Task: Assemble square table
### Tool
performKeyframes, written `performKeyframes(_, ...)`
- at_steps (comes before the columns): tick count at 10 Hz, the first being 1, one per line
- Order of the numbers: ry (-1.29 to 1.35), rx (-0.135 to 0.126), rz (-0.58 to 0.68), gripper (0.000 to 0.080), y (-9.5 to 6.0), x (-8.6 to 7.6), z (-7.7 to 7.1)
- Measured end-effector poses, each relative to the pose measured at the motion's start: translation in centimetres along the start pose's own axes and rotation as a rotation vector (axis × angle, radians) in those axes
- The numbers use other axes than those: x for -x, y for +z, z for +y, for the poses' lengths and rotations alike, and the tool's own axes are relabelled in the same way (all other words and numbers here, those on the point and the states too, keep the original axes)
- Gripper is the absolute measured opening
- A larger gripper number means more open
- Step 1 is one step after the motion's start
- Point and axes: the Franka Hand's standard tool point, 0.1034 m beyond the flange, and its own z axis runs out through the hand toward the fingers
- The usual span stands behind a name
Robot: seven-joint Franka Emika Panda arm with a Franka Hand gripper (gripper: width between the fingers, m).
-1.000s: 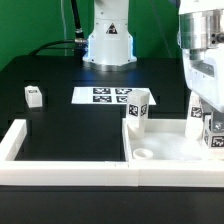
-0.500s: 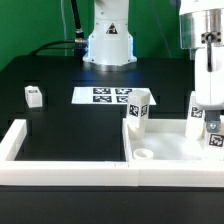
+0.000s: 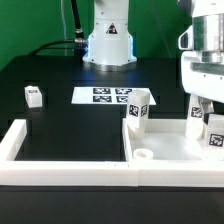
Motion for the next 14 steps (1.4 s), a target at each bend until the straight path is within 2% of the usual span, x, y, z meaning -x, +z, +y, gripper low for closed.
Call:
performKeyframes(3,-0.226,0.005,0.003,0.0649,0.0,-0.2,0.1)
performKeyframes(4,-0.477,0.027,0.011,0.0649,0.1,-0.6,0.1)
performKeyframes(5,-0.624,0.027,0.009,0.0649,0.2,-1.3,0.1)
performKeyframes(7,-0.562,0.025,0.010,0.0649,0.2,-1.2,0.1)
performKeyframes(9,-0.541,0.025,0.011,0.0387,0.2,-1.2,0.1)
performKeyframes(10,-0.470,0.025,0.013,0.0387,0.2,-1.4,0.1)
performKeyframes(11,-0.385,0.025,0.015,0.0295,0.1,-1.5,0.1)
performKeyframes(13,-0.264,0.025,0.016,0.0295,0.1,-1.6,0.2)
performKeyframes(14,-0.095,0.030,0.019,0.0295,0.1,-1.5,0.3)
